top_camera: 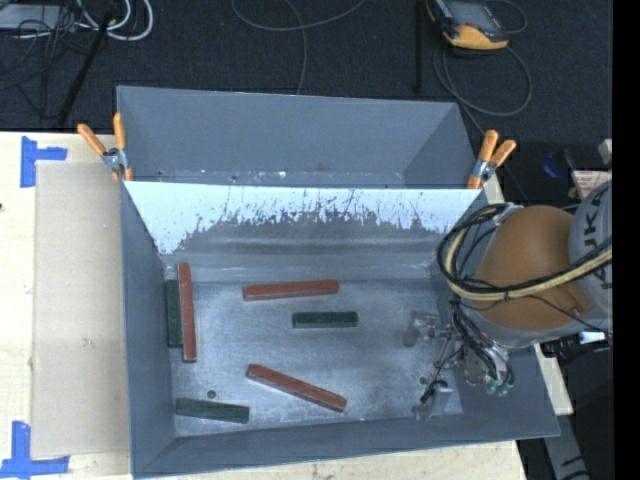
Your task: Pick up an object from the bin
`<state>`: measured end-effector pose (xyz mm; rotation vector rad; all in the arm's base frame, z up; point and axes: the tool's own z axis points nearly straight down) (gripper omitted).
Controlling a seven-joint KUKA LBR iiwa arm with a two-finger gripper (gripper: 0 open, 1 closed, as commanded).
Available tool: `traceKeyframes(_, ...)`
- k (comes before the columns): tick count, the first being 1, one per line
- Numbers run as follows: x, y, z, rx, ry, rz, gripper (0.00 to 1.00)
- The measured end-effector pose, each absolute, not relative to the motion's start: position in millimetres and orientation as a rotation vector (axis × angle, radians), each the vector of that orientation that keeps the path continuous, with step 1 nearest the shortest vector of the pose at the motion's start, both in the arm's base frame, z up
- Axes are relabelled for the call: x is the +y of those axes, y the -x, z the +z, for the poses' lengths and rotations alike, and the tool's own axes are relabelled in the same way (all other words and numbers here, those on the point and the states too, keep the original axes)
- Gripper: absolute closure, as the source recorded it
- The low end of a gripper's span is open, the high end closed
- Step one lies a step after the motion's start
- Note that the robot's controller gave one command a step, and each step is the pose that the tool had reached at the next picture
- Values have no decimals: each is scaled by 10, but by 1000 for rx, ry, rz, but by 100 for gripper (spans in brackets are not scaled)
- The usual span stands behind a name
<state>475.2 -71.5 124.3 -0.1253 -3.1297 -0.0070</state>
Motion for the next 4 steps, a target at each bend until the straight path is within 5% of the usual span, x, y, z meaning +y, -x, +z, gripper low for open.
traceKeyframes(1,255,-5081,1123,-3142,-81,-6,0)
traceKeyframes(2,478,-4747,706,-3152,122,-1,0)
traceKeyframes(3,971,-4823,701,-3145,109,-3,0)
traceKeyframes(4,948,-4807,693,-3139,106,1,100)
